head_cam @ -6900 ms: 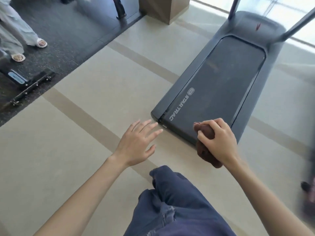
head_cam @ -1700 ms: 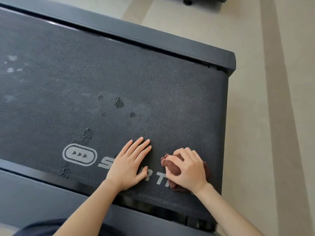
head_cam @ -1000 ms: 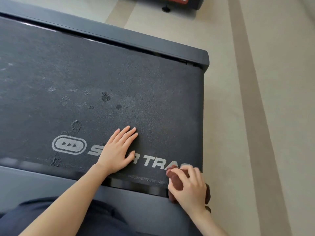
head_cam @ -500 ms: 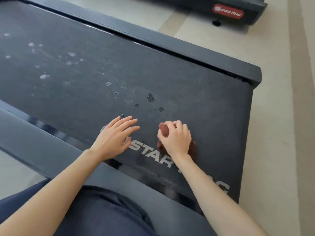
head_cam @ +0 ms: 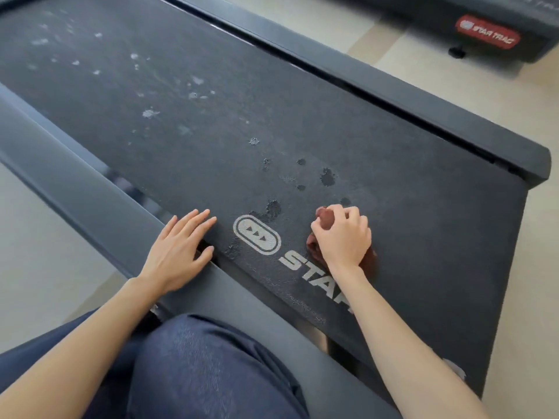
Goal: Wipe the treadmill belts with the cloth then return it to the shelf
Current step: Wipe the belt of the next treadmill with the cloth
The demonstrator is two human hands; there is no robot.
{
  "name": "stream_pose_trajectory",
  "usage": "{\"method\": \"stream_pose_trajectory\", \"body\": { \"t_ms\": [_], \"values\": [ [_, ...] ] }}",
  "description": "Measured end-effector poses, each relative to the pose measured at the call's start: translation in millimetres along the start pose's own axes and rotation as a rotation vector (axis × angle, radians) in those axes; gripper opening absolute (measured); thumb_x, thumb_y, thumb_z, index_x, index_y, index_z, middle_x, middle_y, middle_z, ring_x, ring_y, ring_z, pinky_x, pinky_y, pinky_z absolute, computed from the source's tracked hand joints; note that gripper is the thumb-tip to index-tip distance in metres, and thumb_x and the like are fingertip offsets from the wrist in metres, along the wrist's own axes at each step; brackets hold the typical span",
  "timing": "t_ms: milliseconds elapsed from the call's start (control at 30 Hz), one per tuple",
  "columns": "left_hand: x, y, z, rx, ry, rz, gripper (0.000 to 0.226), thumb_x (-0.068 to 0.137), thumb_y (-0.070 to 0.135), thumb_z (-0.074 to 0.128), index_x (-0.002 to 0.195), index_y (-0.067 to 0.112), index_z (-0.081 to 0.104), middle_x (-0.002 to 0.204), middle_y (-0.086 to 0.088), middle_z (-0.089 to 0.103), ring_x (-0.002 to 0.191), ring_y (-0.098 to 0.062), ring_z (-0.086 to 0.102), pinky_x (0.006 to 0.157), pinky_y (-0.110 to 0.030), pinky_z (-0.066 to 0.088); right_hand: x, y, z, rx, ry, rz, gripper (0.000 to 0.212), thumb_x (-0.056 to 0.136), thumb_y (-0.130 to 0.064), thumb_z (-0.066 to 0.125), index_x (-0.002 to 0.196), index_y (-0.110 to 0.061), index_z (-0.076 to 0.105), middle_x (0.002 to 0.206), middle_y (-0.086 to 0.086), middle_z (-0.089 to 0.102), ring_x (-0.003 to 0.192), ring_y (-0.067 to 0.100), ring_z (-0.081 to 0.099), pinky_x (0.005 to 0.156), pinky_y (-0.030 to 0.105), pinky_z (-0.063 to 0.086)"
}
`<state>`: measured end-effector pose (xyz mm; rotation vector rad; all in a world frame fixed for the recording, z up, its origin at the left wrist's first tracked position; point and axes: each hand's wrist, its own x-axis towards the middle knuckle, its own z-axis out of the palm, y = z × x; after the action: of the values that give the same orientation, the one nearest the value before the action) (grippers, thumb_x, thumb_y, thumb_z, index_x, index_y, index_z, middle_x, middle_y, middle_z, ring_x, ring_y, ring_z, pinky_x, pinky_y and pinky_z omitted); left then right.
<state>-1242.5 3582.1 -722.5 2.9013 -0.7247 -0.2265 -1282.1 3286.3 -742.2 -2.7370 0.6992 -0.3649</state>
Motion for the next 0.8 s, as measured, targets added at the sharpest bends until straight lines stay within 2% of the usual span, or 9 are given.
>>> {"method": "stream_pose_trajectory", "body": {
  "t_ms": [67, 200, 433, 533, 667, 800],
  "values": [
    [7, -11, -2, 0.011, -0.005, -0.019, 0.074, 0.081, 0.054, 0.014, 0.144, 0.021, 0.035, 0.153, 0.002, 0.029, 0.143, -0.018, 0.021, 0.118, -0.040, 0.010, -14, -19, 7, 0.007, 0.002, -0.038, 0.028, 0.076, -0.039, 0.065, 0.096, -0.020, 0.067, 0.093, 0.005, 0.060, 0.082, 0.027, 0.053, 0.069, 0.034, 0.043],
    [18, -30, 0, 0.021, -0.014, -0.055, 0.072, 0.083, 0.053, 0.013, 0.145, 0.022, 0.032, 0.154, 0.003, 0.026, 0.144, -0.016, 0.017, 0.119, -0.038, 0.008, -64, -57, 16, 0.052, -0.060, -0.338, 0.032, 0.070, -0.046, 0.051, 0.090, -0.026, 0.066, 0.088, -0.002, 0.058, 0.075, 0.022, 0.052, 0.065, 0.030, 0.042],
    [22, -38, 8, -0.084, 0.051, -0.045, 0.063, 0.088, 0.046, 0.017, 0.140, 0.022, 0.043, 0.150, 0.004, 0.035, 0.141, -0.017, 0.025, 0.117, -0.039, 0.015, -67, -65, 29, 0.197, -0.048, -0.694, 0.023, 0.067, -0.038, 0.063, 0.086, -0.027, 0.066, 0.086, -0.003, 0.058, 0.078, 0.023, 0.054, 0.066, 0.035, 0.044],
    [22, -39, 9, -0.101, 0.059, -0.046, 0.061, 0.088, 0.042, 0.018, 0.140, 0.022, 0.044, 0.150, 0.005, 0.035, 0.141, -0.017, 0.026, 0.117, -0.037, 0.015, -46, -93, 38, 0.191, -0.086, -0.748, 0.021, 0.068, -0.039, 0.062, 0.084, -0.027, 0.066, 0.085, -0.002, 0.058, 0.078, 0.023, 0.053, 0.067, 0.035, 0.042],
    [22, -39, 6, -0.106, 0.043, -0.042, 0.061, 0.088, 0.038, 0.015, 0.142, 0.023, 0.040, 0.152, 0.006, 0.030, 0.143, -0.014, 0.021, 0.117, -0.032, 0.011, -19, -133, 38, 0.152, -0.155, -0.705, 0.021, 0.068, -0.039, 0.064, 0.083, -0.025, 0.068, 0.085, 0.000, 0.060, 0.078, 0.025, 0.055, 0.068, 0.035, 0.042],
    [22, -44, 6, -0.110, 0.026, -0.030, 0.055, 0.091, 0.029, 0.023, 0.144, 0.026, 0.035, 0.154, 0.009, 0.024, 0.144, -0.011, 0.016, 0.117, -0.030, 0.008, -34, -85, 25, 0.220, -0.227, -0.960, 0.025, 0.066, -0.038, 0.066, 0.087, -0.025, 0.069, 0.090, 0.000, 0.061, 0.081, 0.025, 0.055, 0.070, 0.036, 0.041]
  ]
}}
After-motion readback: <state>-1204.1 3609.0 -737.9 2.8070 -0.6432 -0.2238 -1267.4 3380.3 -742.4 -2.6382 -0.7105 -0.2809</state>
